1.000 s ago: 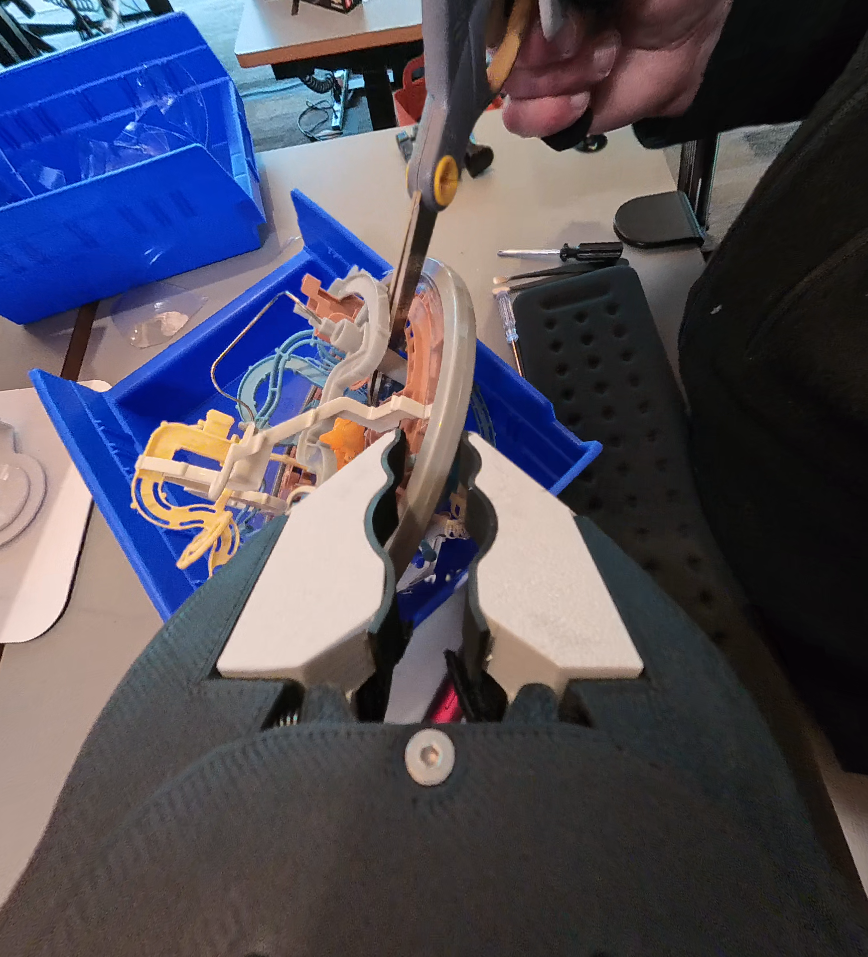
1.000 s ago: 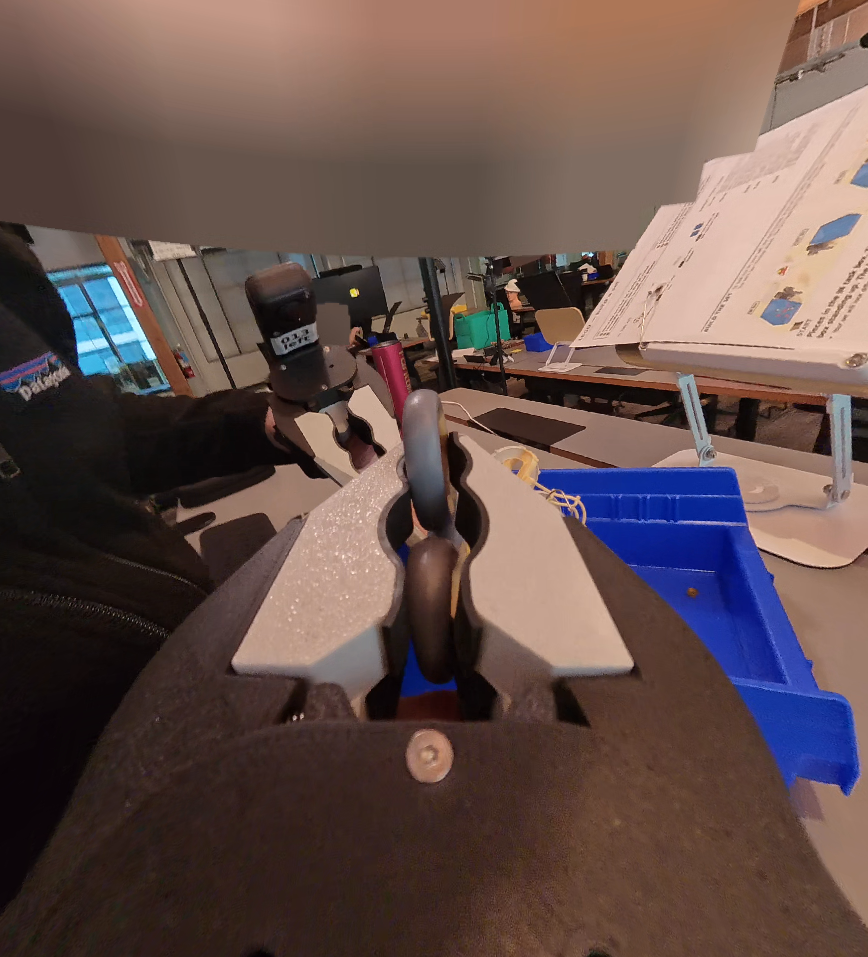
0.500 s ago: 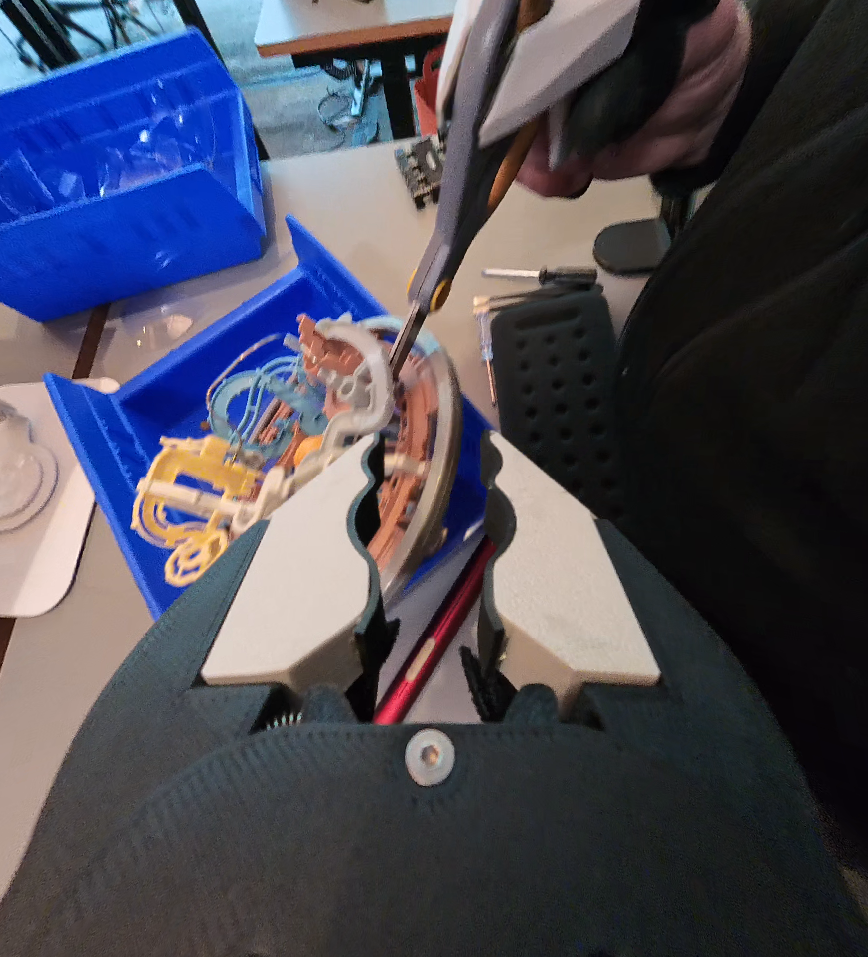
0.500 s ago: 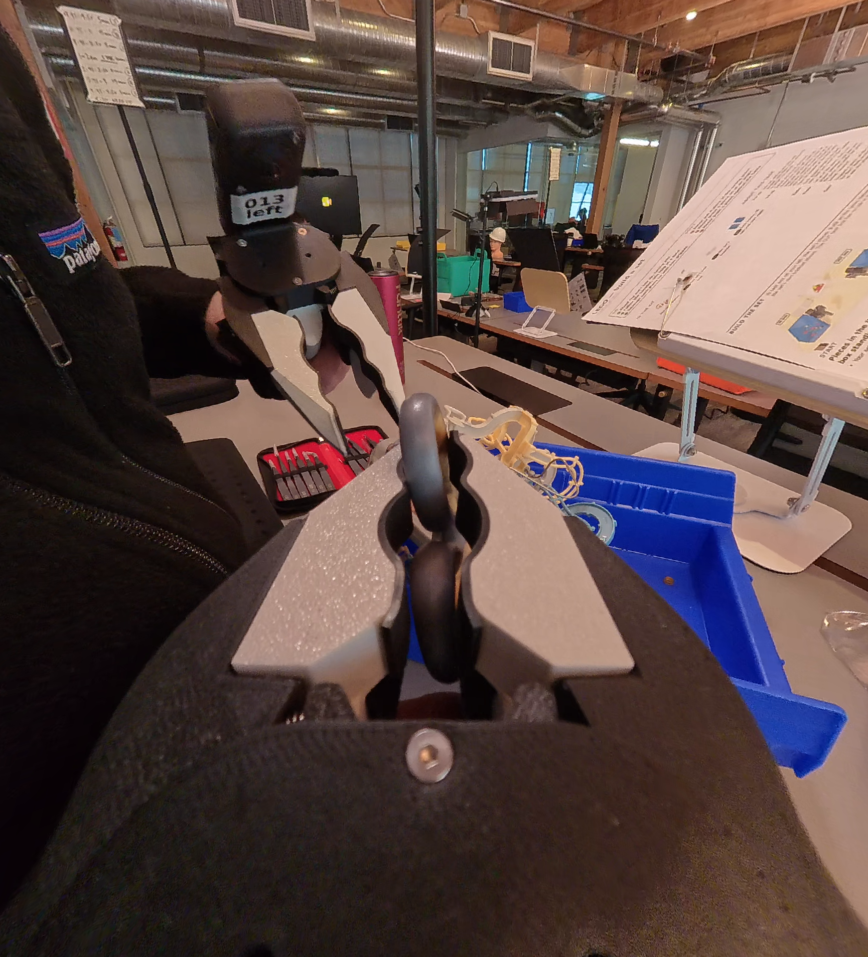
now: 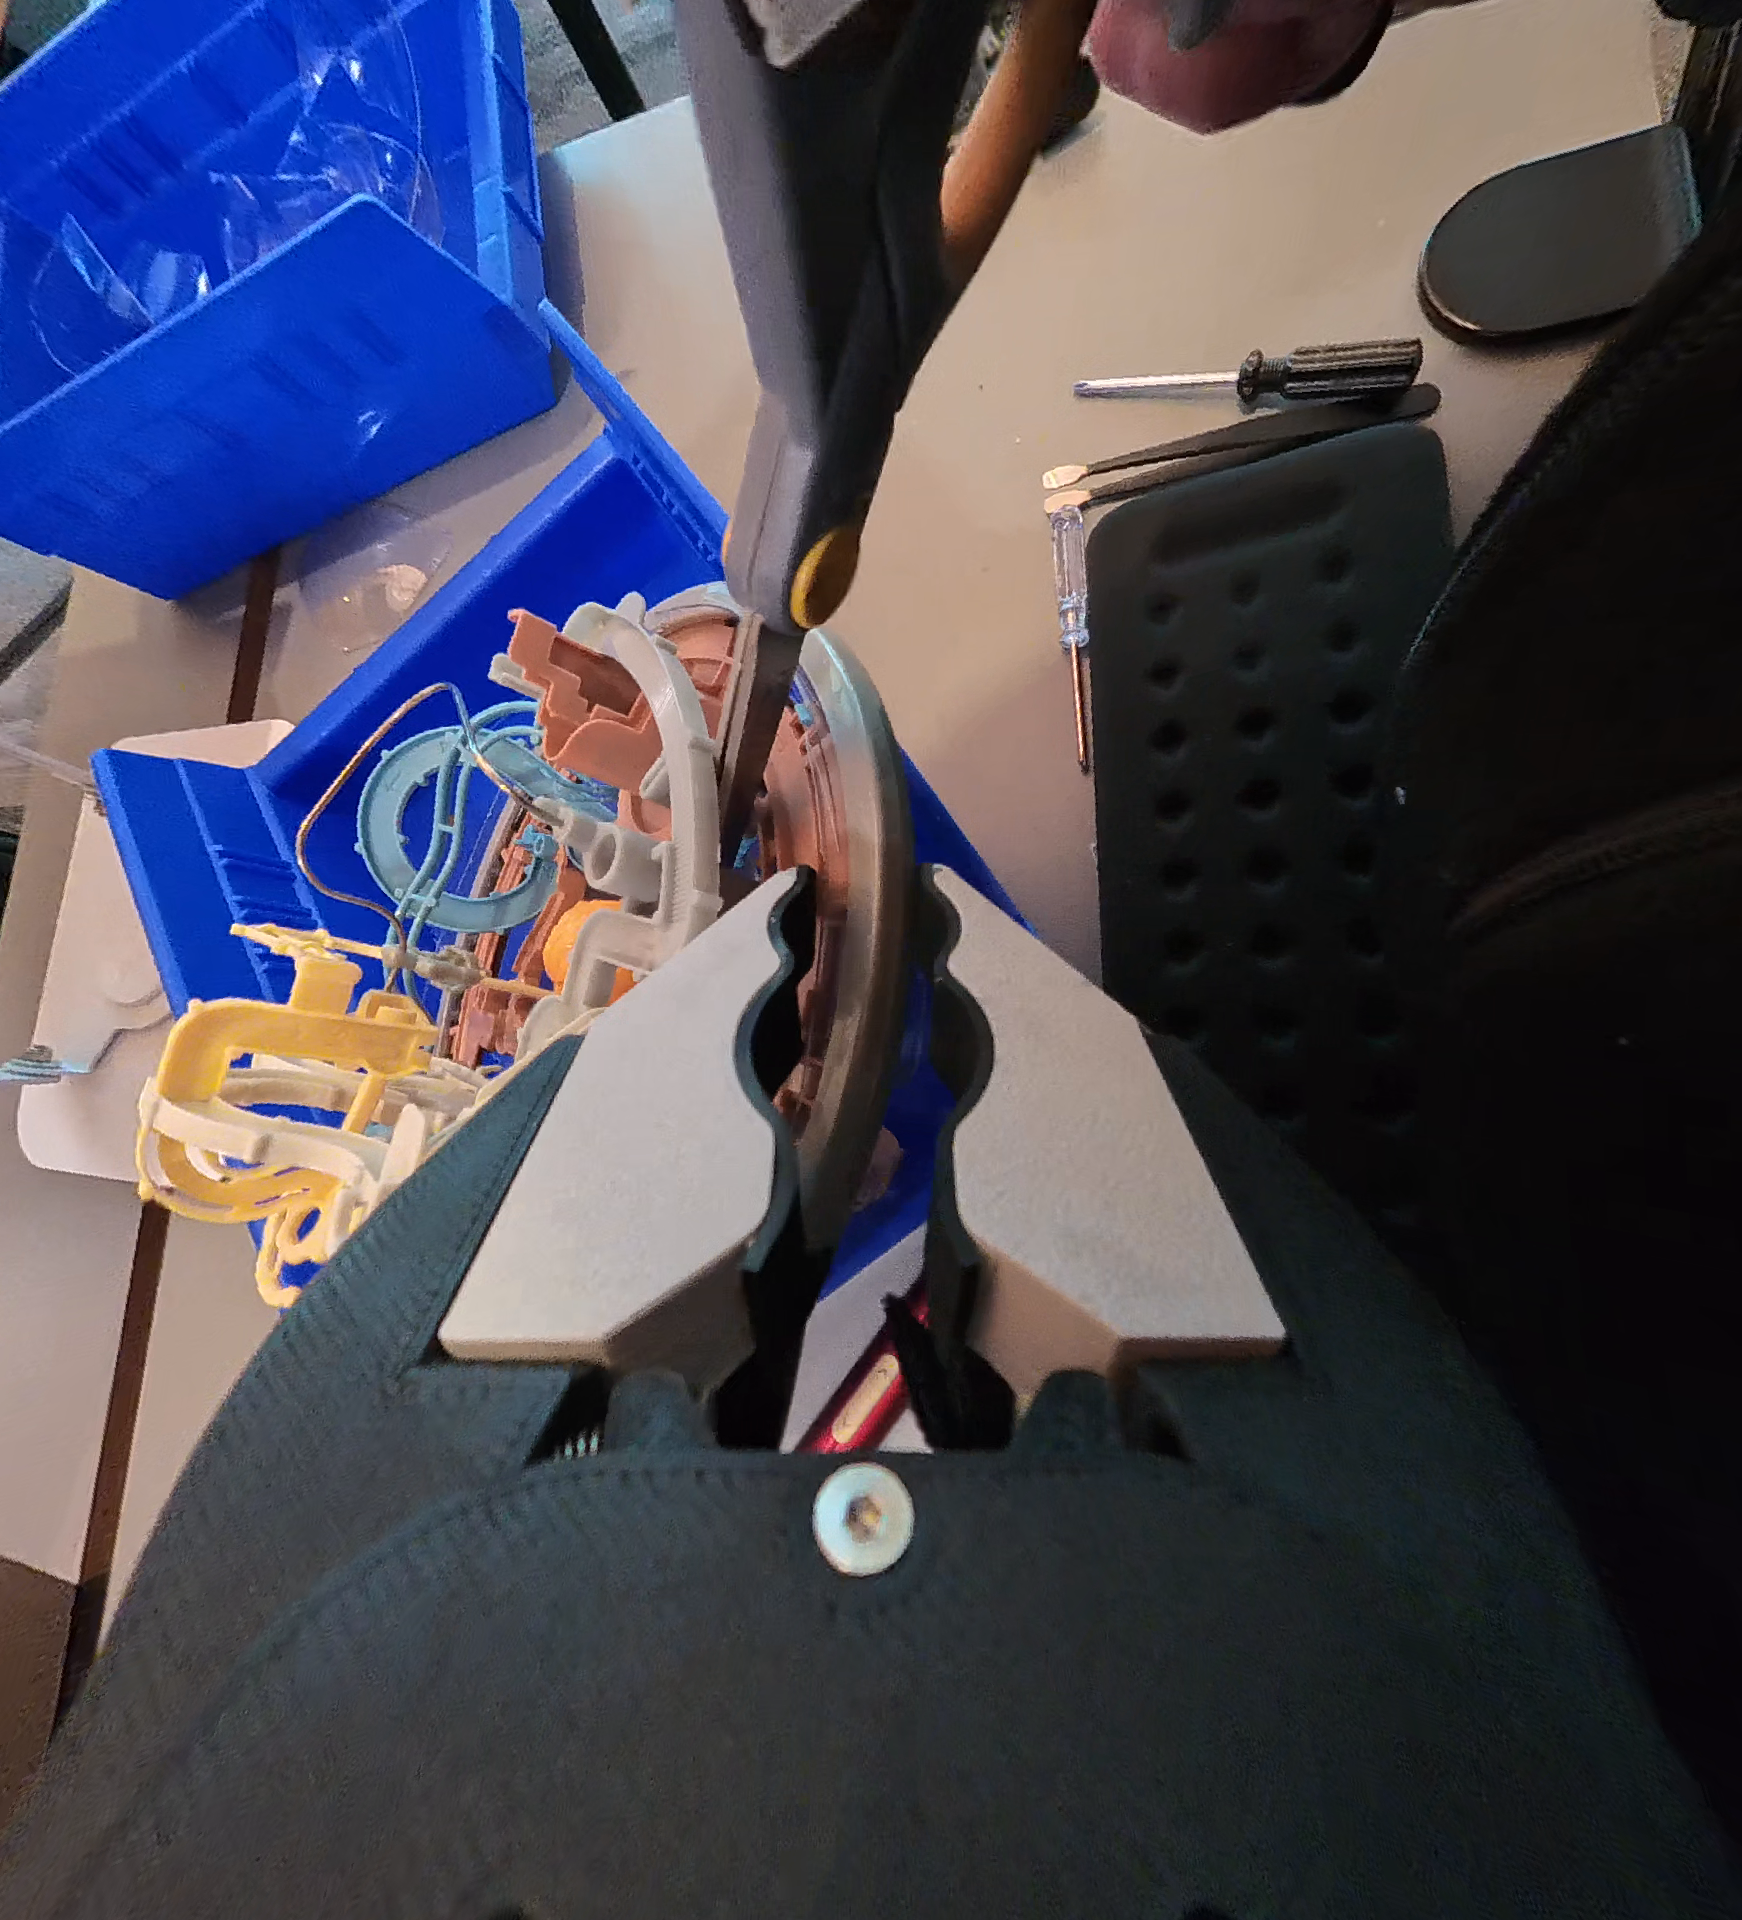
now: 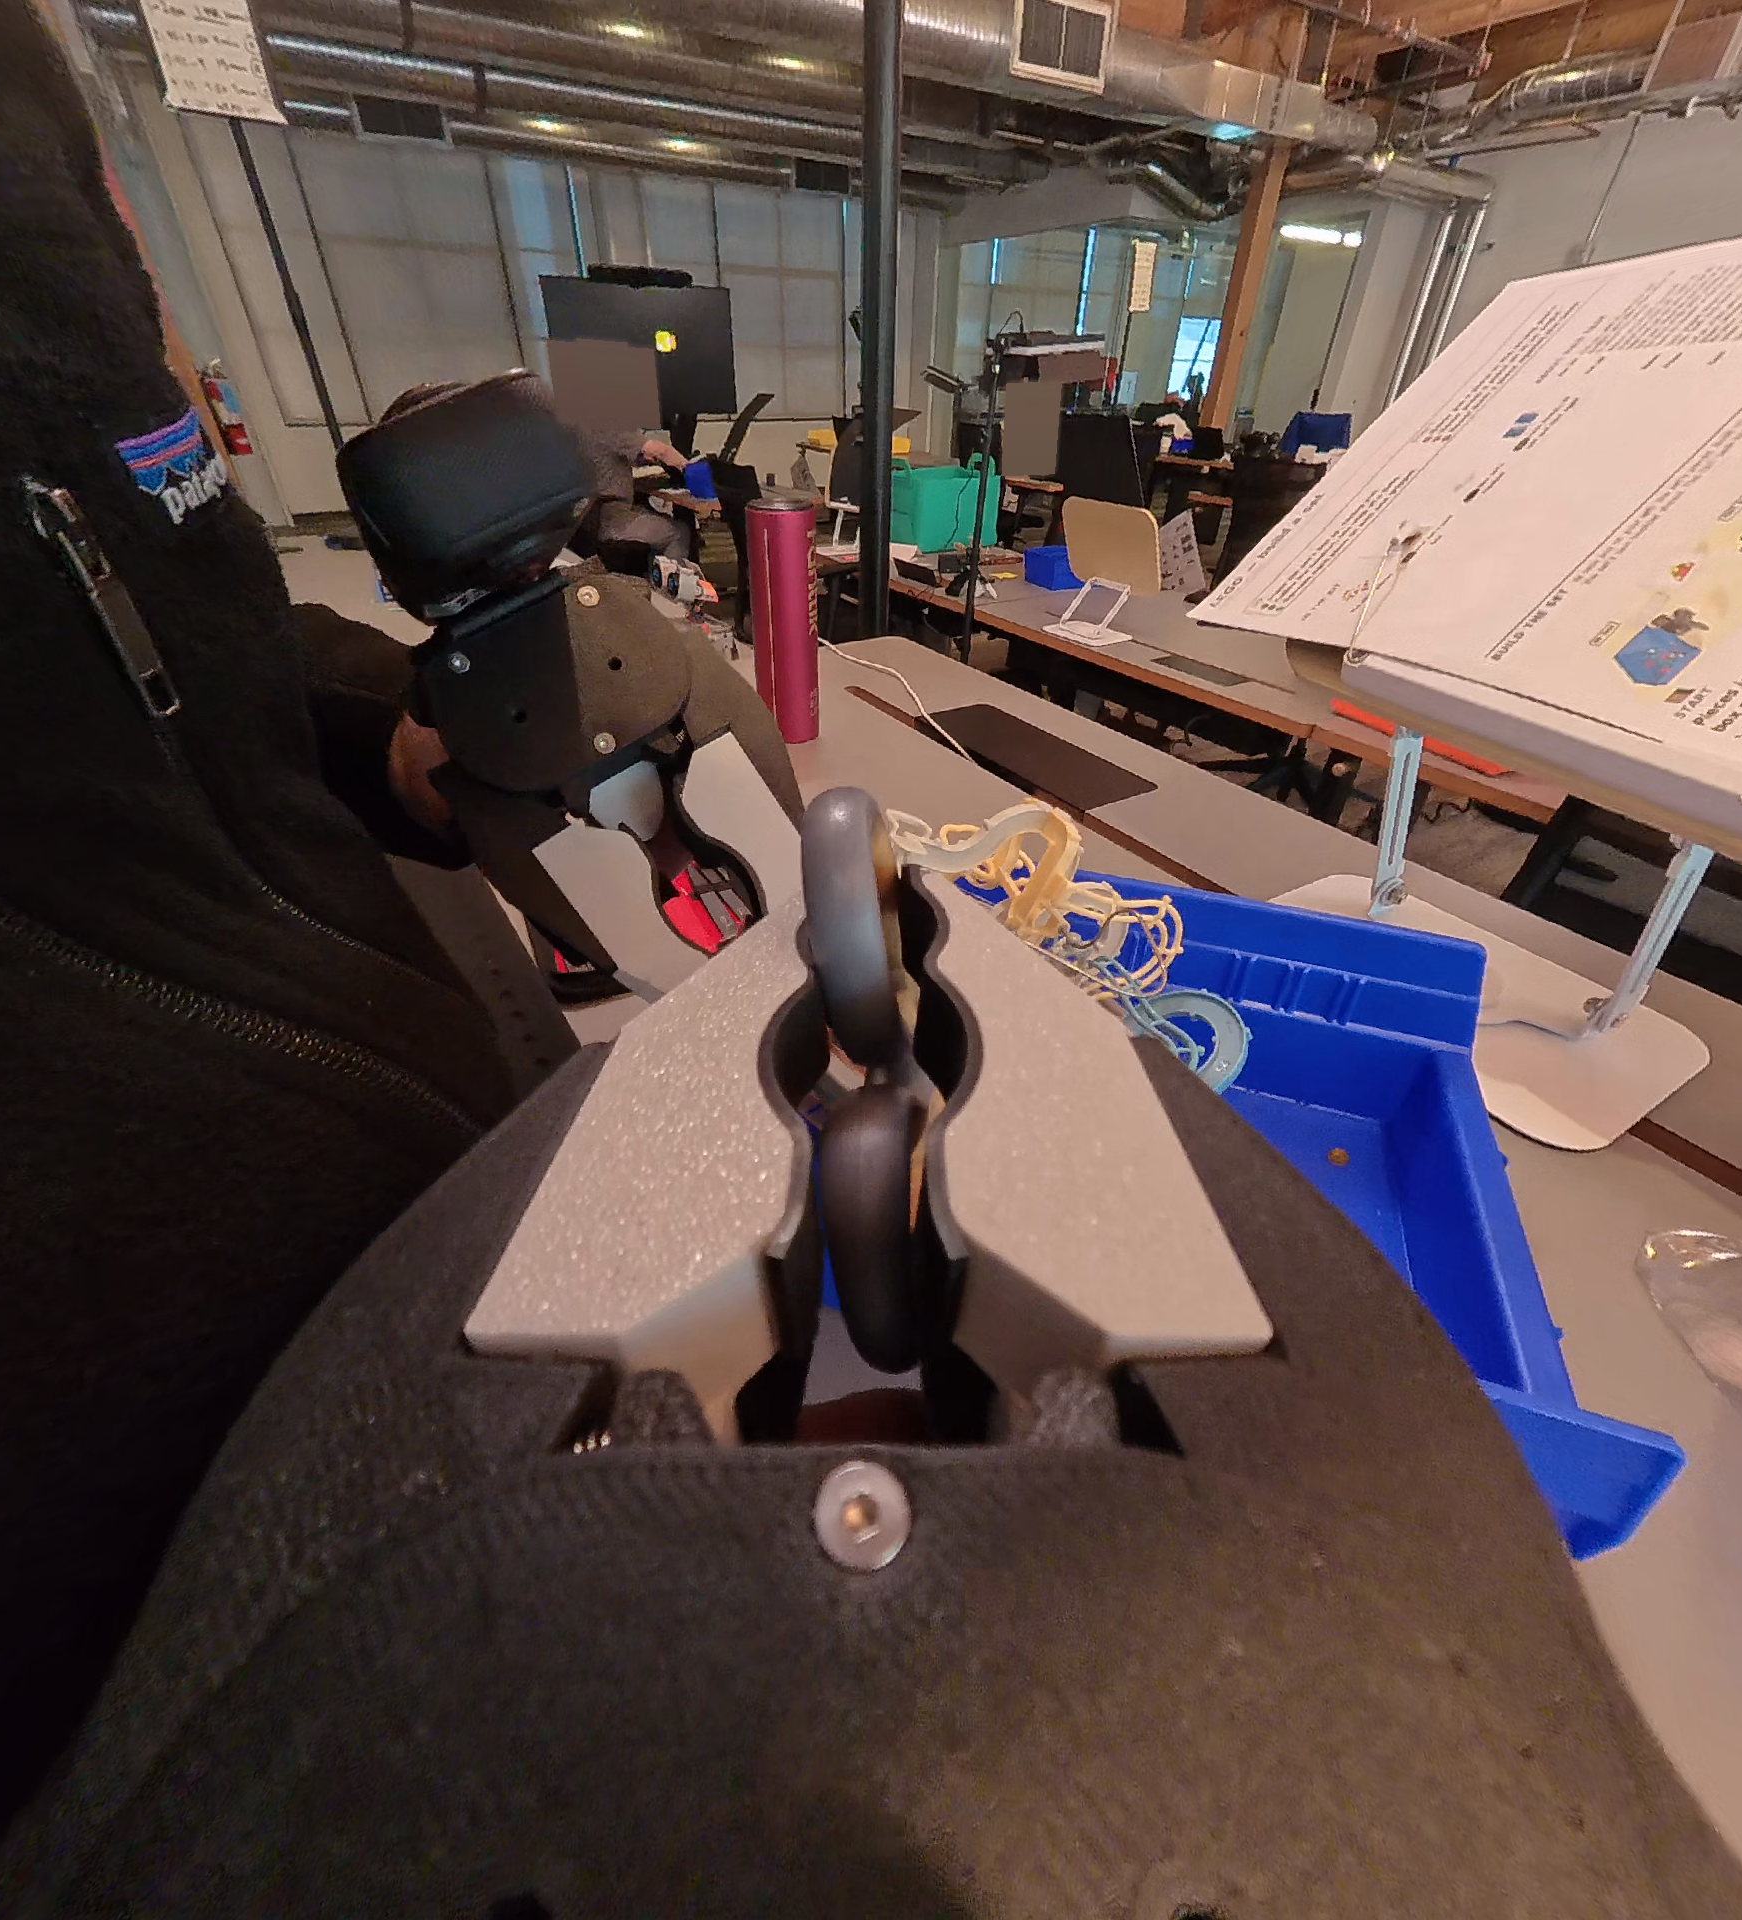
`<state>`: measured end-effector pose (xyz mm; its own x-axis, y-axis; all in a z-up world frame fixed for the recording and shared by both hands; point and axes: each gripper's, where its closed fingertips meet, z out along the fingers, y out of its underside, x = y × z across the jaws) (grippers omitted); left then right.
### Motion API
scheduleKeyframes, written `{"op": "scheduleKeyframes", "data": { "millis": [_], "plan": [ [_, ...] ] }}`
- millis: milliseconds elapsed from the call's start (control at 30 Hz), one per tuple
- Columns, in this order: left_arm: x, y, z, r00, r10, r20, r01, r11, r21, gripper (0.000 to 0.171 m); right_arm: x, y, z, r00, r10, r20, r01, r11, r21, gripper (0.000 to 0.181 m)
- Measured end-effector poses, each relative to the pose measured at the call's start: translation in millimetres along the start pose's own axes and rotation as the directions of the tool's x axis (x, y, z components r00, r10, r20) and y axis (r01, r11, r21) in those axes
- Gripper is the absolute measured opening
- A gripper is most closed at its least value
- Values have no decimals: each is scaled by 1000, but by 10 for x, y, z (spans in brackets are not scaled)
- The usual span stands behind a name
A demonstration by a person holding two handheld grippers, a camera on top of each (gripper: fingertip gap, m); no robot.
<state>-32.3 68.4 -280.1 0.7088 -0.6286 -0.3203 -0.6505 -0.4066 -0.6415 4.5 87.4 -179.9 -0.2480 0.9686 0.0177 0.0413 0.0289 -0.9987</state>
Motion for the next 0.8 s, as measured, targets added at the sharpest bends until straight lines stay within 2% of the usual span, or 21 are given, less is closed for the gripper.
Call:
{"op": "scheduleKeyframes", "data": {
  "millis": [167, 467, 700, 800],
  "plan": [
    [15, 0, 41, 1000, 29, 7, -29, 1000, -8, 17, 58, -14, 27, 1000, 29, 0, -29, 999, -21, 8],
    [27, 9, 80, 985, 172, -2, -171, 983, -65, 17, 145, -62, 112, 997, 69, 24, -68, 997, -31, 8],
    [134, -15, 187, 970, 238, -58, -241, 969, -61, 20, 215, -103, 216, 999, 48, 8, -47, 997, -61, 8],
    [69, -37, 196, 979, 188, -79, -191, 981, -41, 20, 322, -114, 240, 997, 76, -8, -76, 996, -54, 8]
  ]
}}
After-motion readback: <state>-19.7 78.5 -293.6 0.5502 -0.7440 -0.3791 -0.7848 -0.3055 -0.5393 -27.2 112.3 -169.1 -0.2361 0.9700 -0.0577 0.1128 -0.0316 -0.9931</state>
